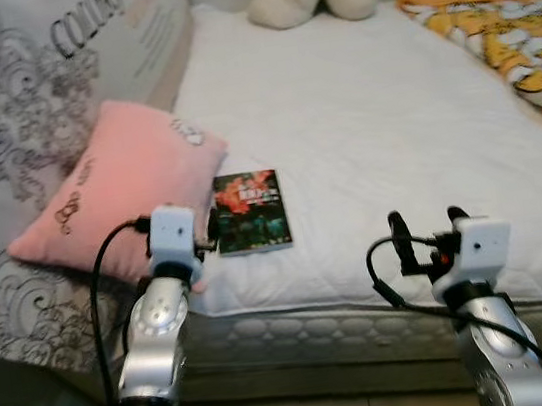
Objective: Clean up the room
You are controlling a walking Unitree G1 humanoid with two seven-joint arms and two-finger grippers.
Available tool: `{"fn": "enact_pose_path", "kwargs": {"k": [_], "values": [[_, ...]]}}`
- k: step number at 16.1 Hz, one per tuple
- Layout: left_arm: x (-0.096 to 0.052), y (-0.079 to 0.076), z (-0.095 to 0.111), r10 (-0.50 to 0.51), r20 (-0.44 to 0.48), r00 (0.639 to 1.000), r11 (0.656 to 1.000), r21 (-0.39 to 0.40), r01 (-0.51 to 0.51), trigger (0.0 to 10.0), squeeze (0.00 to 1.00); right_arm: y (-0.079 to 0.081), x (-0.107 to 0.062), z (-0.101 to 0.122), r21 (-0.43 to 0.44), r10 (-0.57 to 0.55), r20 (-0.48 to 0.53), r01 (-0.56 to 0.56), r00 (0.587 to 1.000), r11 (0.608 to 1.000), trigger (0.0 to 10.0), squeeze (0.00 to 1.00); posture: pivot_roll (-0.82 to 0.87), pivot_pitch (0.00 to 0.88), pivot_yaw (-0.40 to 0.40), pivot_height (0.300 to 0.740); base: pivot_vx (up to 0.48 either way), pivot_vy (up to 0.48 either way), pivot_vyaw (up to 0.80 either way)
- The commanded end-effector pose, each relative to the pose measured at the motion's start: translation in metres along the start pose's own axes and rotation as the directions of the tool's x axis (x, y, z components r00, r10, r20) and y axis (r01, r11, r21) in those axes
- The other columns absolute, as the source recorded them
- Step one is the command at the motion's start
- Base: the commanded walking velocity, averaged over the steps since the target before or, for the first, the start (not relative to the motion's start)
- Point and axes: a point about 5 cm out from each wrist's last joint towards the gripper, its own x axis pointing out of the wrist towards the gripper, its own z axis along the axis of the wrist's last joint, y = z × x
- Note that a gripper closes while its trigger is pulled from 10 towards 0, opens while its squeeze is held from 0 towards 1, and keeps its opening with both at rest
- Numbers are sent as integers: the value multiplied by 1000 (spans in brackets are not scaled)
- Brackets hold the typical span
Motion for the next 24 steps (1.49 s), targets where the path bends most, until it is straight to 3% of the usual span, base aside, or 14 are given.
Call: {"fn": "enact_pose_path", "kwargs": {"k": [1, 7, 17, 24], "values": [[0, -6, 3, -3, -4, 1000, 1000, -1, 3, 10000, 0, -4, 3, 1, -11, -16, 10, 16, 1000, 1000, 10000, 0, -83, 0, -12, 714, 0, -472, 0], [10, -9, 9, 29, -23, 999, 999, -26, -30, 10000, 0, -2, 8, -5, -17, 1, -10, -1, 1000, 1000, 10000, 0, -97, 0, -4, 714, 0, -458, -380], [16, -17, 9, 31, -63, 998, 999, -26, -33, 10000, 0, 4, 13, -7, -29, 46, -19, -46, 999, 999, 10000, 0, -92, 0, -10, 714, 0, -447, 0], [21, -19, 11, 19, -68, 997, 1000, -10, -20, 10000, 0, 6, 14, -9, -44, 63, -33, -64, 997, 997, 10000, 0, -90, 0, -10, 714, 242, -329, -287]]}}
